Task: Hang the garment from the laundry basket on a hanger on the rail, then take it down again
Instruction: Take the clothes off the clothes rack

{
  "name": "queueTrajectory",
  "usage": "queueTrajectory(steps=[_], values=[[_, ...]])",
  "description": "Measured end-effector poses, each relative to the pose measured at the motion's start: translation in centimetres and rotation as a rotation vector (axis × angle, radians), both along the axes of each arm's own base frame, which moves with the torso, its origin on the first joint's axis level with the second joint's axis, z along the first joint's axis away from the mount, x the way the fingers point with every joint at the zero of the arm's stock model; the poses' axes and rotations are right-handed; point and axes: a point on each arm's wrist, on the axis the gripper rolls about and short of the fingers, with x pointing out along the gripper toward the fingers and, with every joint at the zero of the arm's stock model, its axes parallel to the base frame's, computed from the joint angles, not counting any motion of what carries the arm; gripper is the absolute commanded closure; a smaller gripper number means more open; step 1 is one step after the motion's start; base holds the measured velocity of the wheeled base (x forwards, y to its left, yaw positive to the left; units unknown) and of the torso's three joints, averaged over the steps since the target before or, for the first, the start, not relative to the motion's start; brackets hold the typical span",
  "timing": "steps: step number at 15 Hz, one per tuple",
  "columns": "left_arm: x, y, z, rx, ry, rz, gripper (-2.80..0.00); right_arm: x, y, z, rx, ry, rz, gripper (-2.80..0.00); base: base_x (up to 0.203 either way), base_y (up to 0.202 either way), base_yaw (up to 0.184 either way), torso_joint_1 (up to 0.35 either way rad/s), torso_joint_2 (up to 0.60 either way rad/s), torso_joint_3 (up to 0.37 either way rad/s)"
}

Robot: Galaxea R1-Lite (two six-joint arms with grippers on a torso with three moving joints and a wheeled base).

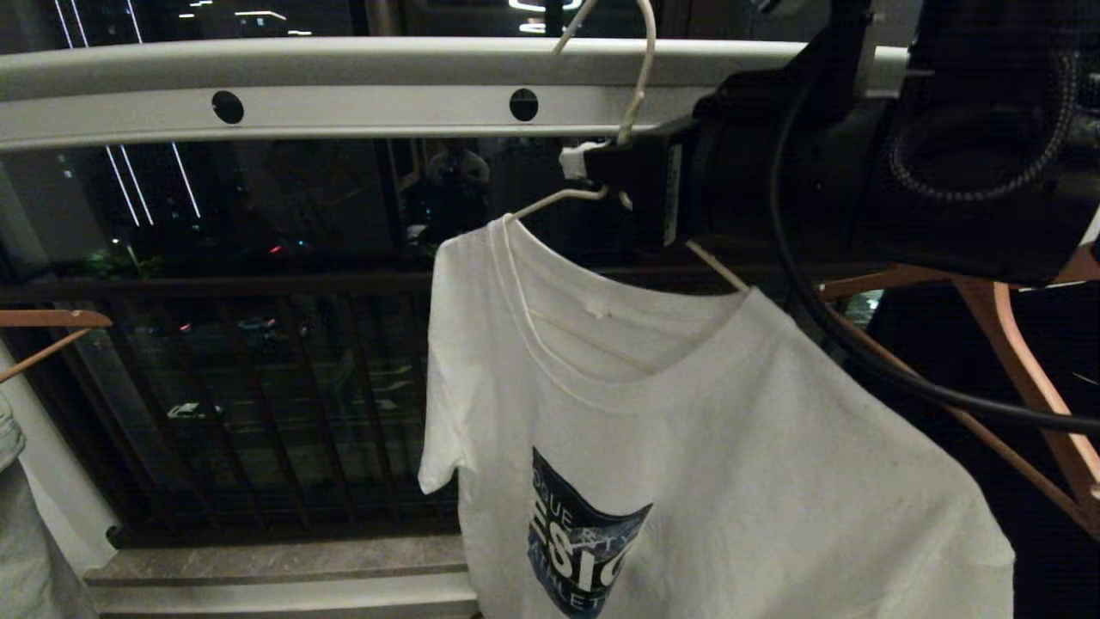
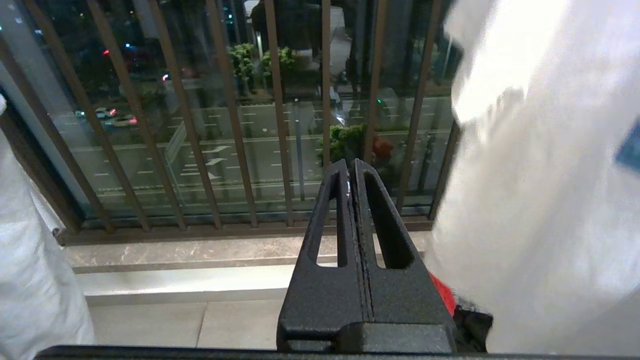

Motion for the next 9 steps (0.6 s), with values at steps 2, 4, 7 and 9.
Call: queueTrajectory(steps=[2,4,7,9], values=[[0.0,0.0,0.0,0.0,0.0,0.0,0.0,-0.5,-0.3,-2.0,-0.044,0.042,0.007,0.0,0.0,0.0,0.0,0.0,0.0,0.0],[0.0,0.0,0.0,0.0,0.0,0.0,0.0,-0.9,-0.7,-4.2,-0.066,0.069,0.008,0.0,0.0,0.0,0.0,0.0,0.0,0.0],[0.0,0.0,0.0,0.0,0.0,0.0,0.0,-1.0,-1.4,-7.4,-0.08,0.086,0.001,0.0,0.0,0.0,0.0,0.0,0.0,0.0],[0.0,0.0,0.0,0.0,0.0,0.0,0.0,-0.6,-1.6,-9.2,-0.074,0.095,0.011,0.0,0.0,0.0,0.0,0.0,0.0,0.0]])
